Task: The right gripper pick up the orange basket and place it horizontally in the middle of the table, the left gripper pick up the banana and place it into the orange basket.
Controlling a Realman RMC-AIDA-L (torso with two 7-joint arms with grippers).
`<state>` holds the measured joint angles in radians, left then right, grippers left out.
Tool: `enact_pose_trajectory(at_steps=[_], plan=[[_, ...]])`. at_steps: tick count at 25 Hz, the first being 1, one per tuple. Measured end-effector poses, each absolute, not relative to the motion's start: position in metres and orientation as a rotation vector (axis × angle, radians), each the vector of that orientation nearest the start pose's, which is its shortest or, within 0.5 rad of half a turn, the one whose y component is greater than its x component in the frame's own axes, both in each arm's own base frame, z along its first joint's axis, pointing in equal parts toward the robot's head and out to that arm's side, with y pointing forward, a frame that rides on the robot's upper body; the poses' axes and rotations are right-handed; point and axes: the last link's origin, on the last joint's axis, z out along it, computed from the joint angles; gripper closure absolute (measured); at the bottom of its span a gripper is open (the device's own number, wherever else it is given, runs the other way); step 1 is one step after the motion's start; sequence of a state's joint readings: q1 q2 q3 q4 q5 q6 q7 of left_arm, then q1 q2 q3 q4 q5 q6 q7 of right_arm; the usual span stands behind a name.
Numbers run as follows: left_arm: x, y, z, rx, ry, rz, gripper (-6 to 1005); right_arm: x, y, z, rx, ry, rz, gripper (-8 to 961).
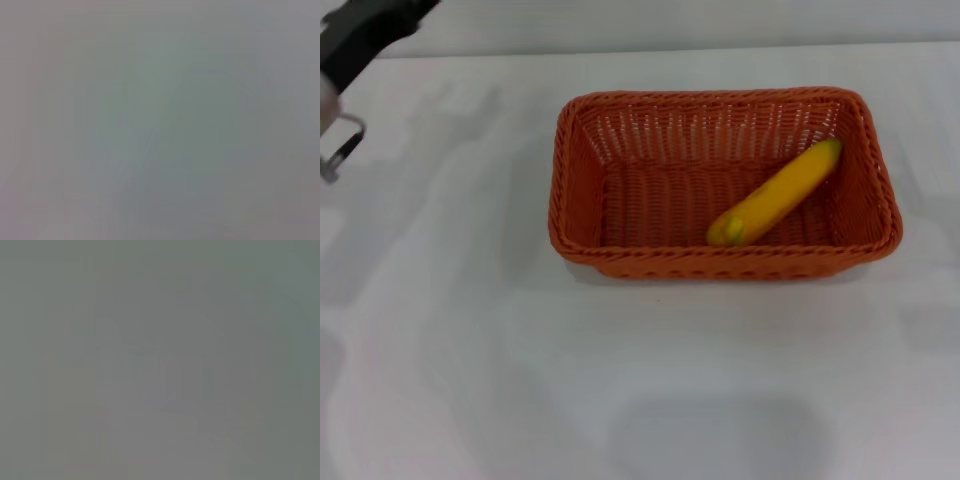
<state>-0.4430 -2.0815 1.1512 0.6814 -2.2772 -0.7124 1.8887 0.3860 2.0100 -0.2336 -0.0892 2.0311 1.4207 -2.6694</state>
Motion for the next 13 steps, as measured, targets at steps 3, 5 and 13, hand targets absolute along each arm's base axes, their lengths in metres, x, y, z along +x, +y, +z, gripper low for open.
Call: enact_pose_trajectory(at_steps=[3, 5, 13], plan=[[-0.301, 0.397, 0.044, -1.566, -0.933, -1.026, 226, 0.366, 0.316, 0.083, -1.400, 0.486, 0.852, 96], [-0.315, 0.386, 0.046, -1.464, -0.915, -1.060, 226, 0.365, 0.319, 0.083, -1.410, 0.489, 0.850, 96], [-0.348, 0.360, 0.046, -1.264, -0.892, -1.022, 226, 0.360, 0.343, 0.080, -1.479, 0.535, 0.819, 96]])
